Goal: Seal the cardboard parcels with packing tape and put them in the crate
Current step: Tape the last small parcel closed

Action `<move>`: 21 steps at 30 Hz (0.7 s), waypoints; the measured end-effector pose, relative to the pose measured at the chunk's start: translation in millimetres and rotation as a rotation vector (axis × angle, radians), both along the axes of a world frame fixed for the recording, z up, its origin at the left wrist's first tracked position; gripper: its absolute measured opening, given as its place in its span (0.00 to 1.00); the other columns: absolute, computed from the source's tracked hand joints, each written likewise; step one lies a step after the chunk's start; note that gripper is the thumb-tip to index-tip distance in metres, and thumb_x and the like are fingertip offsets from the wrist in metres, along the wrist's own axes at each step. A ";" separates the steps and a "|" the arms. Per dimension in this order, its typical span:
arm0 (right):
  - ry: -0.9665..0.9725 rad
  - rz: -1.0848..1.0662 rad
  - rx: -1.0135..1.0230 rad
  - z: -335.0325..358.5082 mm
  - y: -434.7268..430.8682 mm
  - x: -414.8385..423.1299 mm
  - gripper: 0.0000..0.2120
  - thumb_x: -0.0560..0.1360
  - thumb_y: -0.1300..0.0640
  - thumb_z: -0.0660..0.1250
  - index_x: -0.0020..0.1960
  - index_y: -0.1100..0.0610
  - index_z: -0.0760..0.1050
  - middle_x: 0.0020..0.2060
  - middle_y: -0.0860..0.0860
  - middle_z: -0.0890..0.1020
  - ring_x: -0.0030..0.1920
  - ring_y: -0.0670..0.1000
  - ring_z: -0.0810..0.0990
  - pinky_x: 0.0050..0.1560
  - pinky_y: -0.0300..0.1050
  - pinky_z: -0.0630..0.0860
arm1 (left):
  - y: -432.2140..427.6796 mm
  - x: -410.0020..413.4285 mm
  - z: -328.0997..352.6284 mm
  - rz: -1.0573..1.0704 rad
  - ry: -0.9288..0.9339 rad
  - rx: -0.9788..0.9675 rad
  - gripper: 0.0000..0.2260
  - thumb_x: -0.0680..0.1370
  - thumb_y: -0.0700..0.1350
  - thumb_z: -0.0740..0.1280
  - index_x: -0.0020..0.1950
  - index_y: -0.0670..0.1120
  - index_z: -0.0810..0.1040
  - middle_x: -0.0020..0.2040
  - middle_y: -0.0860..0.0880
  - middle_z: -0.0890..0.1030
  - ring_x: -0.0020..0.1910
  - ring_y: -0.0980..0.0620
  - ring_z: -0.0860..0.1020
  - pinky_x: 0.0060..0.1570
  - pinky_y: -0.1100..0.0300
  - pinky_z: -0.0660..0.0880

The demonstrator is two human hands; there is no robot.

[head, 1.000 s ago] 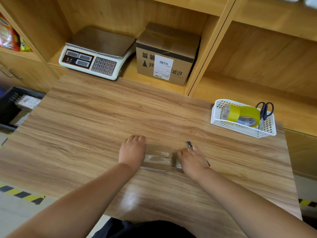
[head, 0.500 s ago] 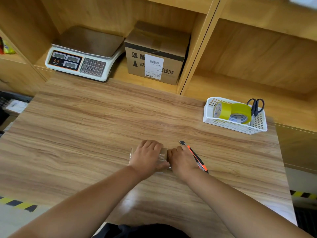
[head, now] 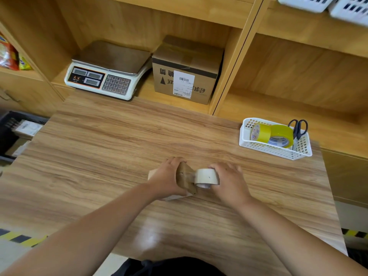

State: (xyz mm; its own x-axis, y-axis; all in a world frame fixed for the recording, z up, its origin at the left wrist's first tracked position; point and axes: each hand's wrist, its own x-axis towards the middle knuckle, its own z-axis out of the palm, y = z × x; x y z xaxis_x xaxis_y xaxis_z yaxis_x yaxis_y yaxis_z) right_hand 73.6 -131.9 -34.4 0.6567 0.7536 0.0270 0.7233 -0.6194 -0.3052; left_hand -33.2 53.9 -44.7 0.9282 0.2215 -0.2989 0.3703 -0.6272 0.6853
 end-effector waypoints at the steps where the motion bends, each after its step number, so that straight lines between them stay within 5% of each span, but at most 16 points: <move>1: 0.029 -0.042 0.074 8.0 4.4 -1.2 0.22 0.61 0.40 0.71 0.50 0.50 0.77 0.45 0.44 0.80 0.50 0.50 0.75 0.45 0.43 0.54 | 5.7 -4.7 2.0 0.027 -0.018 -0.070 0.43 0.61 0.48 0.80 0.71 0.53 0.63 0.59 0.55 0.68 0.59 0.55 0.69 0.56 0.65 0.68; 4: 0.075 -0.080 0.189 28.4 18.2 -6.1 0.20 0.59 0.45 0.75 0.50 0.47 0.76 0.45 0.38 0.77 0.51 0.44 0.72 0.49 0.42 0.57 | 21.3 -20.5 -1.3 0.080 -0.064 -0.273 0.41 0.61 0.40 0.80 0.67 0.56 0.64 0.56 0.55 0.72 0.55 0.56 0.74 0.51 0.71 0.71; 6: 0.132 -0.063 0.207 36.8 27.8 -14.3 0.20 0.60 0.52 0.76 0.50 0.47 0.76 0.44 0.34 0.73 0.51 0.43 0.71 0.51 0.41 0.58 | 28.8 -31.8 -4.5 0.104 -0.058 -0.365 0.41 0.61 0.39 0.80 0.66 0.59 0.62 0.58 0.54 0.73 0.56 0.57 0.75 0.54 0.66 0.74; 9: 0.144 0.016 0.208 37.3 40.4 -30.3 0.18 0.62 0.49 0.72 0.51 0.49 0.76 0.44 0.35 0.74 0.51 0.47 0.73 0.50 0.39 0.57 | 36.6 -43.8 -6.0 0.135 -0.019 -0.390 0.41 0.63 0.36 0.78 0.67 0.57 0.60 0.56 0.53 0.75 0.55 0.56 0.76 0.53 0.64 0.75; 12: 0.205 0.053 0.159 36.2 54.1 -41.6 0.24 0.64 0.38 0.62 0.55 0.49 0.75 0.49 0.42 0.77 0.52 0.47 0.73 0.52 0.40 0.59 | 43.4 -47.7 -3.5 0.076 0.008 -0.161 0.44 0.62 0.42 0.79 0.72 0.53 0.58 0.63 0.51 0.71 0.62 0.52 0.71 0.58 0.62 0.71; 14: 0.226 0.045 0.124 34.3 60.5 -44.8 0.23 0.68 0.38 0.68 0.57 0.48 0.74 0.50 0.43 0.77 0.52 0.47 0.72 0.54 0.41 0.61 | 45.9 -46.7 -1.4 0.026 -0.010 0.017 0.48 0.60 0.50 0.79 0.74 0.51 0.58 0.69 0.52 0.64 0.69 0.52 0.62 0.67 0.57 0.63; 21: 0.265 0.120 0.056 49.0 68.2 -42.8 0.19 0.72 0.58 0.69 0.61 0.50 0.72 0.54 0.44 0.77 0.45 0.39 0.63 0.52 0.38 0.58 | 51.4 -41.6 1.3 -0.054 0.015 0.186 0.45 0.61 0.56 0.79 0.72 0.51 0.61 0.68 0.52 0.65 0.70 0.51 0.60 0.68 0.59 0.56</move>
State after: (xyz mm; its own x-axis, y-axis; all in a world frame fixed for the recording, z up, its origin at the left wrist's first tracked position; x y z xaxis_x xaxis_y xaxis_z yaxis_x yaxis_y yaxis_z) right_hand 30.8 -63.7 14.6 0.5527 0.8285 -0.0900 0.6806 -0.5111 -0.5250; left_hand -74.8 105.3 -43.3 0.9361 0.2240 -0.2712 0.3417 -0.7620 0.5500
